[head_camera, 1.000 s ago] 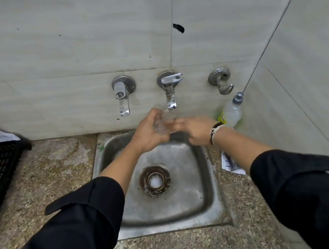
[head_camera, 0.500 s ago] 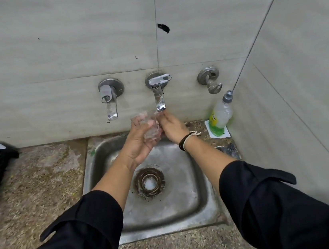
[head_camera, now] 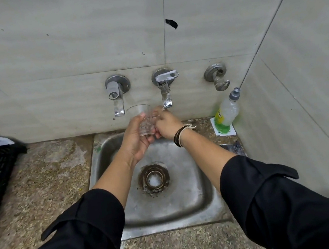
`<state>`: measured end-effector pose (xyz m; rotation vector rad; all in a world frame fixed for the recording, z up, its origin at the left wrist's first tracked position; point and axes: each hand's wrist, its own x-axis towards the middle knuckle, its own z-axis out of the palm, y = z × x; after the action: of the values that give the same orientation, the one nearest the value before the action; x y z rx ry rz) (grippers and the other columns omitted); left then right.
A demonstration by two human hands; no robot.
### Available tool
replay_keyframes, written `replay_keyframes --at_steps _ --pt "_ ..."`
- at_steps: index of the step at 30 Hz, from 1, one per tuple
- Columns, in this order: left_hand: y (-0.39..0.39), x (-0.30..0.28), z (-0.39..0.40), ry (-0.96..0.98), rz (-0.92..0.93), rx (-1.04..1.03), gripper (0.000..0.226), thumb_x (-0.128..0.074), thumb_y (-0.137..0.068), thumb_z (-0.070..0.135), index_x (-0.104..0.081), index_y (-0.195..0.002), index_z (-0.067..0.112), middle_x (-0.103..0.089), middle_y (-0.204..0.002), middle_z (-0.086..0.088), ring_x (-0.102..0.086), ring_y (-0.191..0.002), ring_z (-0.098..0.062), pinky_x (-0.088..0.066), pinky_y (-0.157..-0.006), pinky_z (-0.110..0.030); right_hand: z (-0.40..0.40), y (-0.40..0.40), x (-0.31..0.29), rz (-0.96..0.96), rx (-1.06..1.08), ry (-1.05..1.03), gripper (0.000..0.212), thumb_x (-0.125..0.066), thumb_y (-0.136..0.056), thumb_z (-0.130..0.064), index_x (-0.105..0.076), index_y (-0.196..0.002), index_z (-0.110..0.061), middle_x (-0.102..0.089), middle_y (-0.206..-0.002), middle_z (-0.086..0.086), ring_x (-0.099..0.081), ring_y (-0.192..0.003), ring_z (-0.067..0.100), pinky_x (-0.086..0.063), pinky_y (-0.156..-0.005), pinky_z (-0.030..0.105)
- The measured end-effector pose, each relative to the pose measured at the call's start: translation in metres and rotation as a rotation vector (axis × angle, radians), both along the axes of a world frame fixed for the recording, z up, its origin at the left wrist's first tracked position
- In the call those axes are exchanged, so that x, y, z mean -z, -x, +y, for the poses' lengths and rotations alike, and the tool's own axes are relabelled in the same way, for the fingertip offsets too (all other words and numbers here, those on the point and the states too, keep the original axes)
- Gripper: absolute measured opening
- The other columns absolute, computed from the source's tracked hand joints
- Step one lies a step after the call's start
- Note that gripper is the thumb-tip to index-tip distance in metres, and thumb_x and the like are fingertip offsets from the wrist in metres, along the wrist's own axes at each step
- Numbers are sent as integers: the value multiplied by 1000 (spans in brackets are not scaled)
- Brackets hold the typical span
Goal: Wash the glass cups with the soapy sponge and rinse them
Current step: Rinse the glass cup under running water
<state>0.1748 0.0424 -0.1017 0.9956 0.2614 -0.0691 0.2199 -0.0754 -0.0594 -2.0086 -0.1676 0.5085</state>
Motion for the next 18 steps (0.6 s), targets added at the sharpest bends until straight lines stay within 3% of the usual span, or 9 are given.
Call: replay_keyframes --at_steps 2,5,7,10,11,14,16,18 --pt "-3 1 0 -28 -4 28 26 -63 -97 31 -72 -108 9 -70 -92 -10 -63 -70 -18 -50 -65 -33 -3 2 7 -181 -54 114 20 -46 -96 -5 -61 -108 -11 -68 -83 16 -66 -68 30 -56 -68 37" --pt "-6 6 -5 -59 47 52 42 -71 -91 38 -66 -122 10 -68 -100 -10 -62 -87 -22 -47 -73 -38 -5 4 13 -486 -94 422 35 -50 -90 1 -57 -124 1 -62 -110 25 -62 -99 41 -49 -82 39" --pt "-8 7 -11 -55 60 38 37 -67 -95 39 -68 -121 13 -73 -106 -8 -67 -95 -23 -52 -75 -36 -6 15 13 -546 -107 474 53 -55 -85 4 -48 -138 2 -59 -120 25 -59 -110 41 -48 -91 41" --pt "-9 11 -19 8 86 4 43 -63 -98 40 -67 -131 13 -70 -130 -9 -65 -123 -23 -54 -96 -37 -4 31 20 -503 -198 419 73 -61 -83 2 -31 -150 6 -42 -149 28 -37 -142 37 -29 -119 37" --pt "-10 14 -23 40 88 2 47 -64 -97 40 -64 -135 12 -68 -133 -11 -63 -127 -24 -53 -98 -37 -5 26 21 -435 -204 409 73 -61 -82 0 -32 -148 6 -40 -150 28 -35 -143 37 -29 -120 39" --pt "-10 20 -33 99 97 -22 56 -67 -95 39 -59 -140 6 -63 -138 -18 -61 -129 -29 -56 -96 -37 -8 8 6 -222 -202 406 51 -56 -80 -8 -49 -129 5 -51 -130 27 -50 -124 42 -46 -104 46" --pt "-11 23 -32 119 82 -72 53 -68 -94 40 -62 -136 8 -66 -136 -14 -62 -128 -26 -53 -101 -38 -3 16 1 -199 -265 404 70 -53 -77 -13 -36 -141 8 -41 -141 28 -39 -135 44 -39 -112 48" --pt "-16 23 -29 144 99 -116 46 -68 -93 42 -68 -128 12 -70 -130 -8 -66 -120 -19 -51 -99 -36 1 31 0 -193 -306 359 91 -54 -74 -10 -13 -154 6 -19 -160 23 -16 -151 38 -23 -122 48"
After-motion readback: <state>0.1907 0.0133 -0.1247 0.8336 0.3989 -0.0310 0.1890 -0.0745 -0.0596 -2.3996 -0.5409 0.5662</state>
